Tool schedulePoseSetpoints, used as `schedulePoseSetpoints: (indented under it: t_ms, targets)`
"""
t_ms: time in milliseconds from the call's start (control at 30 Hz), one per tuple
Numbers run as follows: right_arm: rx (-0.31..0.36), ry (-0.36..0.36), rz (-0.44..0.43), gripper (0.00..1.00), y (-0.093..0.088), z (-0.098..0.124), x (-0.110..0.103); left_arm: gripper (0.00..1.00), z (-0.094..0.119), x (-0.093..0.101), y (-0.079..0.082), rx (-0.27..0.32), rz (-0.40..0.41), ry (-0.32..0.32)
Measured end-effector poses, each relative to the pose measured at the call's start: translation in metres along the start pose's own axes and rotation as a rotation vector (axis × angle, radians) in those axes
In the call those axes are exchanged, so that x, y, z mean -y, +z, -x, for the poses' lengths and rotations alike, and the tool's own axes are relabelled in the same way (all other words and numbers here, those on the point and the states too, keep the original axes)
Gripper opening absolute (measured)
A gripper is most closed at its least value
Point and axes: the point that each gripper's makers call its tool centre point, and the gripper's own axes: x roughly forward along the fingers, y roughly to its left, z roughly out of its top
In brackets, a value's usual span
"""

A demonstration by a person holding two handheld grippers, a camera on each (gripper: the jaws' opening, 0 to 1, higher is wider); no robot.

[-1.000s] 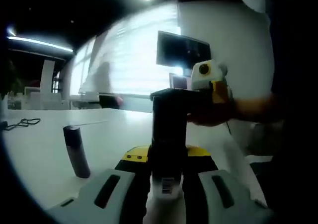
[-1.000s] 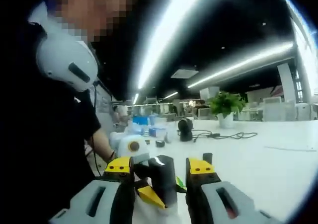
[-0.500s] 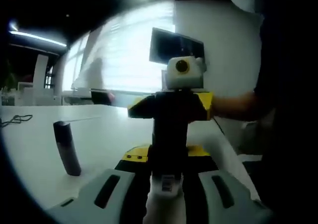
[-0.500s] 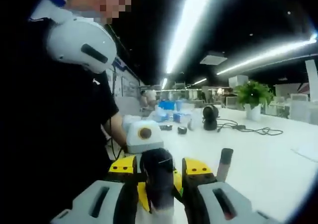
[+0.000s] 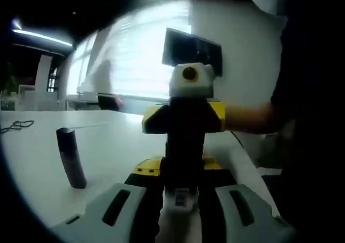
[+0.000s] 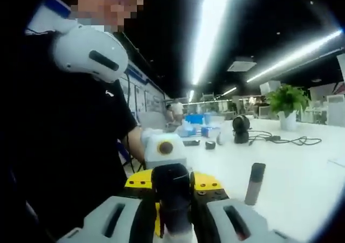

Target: Pick up cosmetic bottle twist off cap place on table pick up cap screw tight cap place on table

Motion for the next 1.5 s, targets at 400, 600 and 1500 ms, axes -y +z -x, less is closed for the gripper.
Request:
schedulePoseSetpoints:
  t_ms: [400, 600, 1500]
  targets:
    - [0.018, -0.194, -0.008, 0.16, 0.000, 0.002, 0.005, 0.13, 0.001, 0.000, 0.000, 0.001, -0.020, 0.016]
    - [0.024, -0.361, 0.017, 0.16, 0.000, 0.004, 0.008, 0.13, 0.002, 0.000, 0.000, 0.002, -0.033, 0.022]
    - [0.053, -0.769, 0.050, 0.16, 0.006, 0.014, 0.031, 0.13, 0.001, -0.017, 0.006, 0.004, -0.027, 0.108]
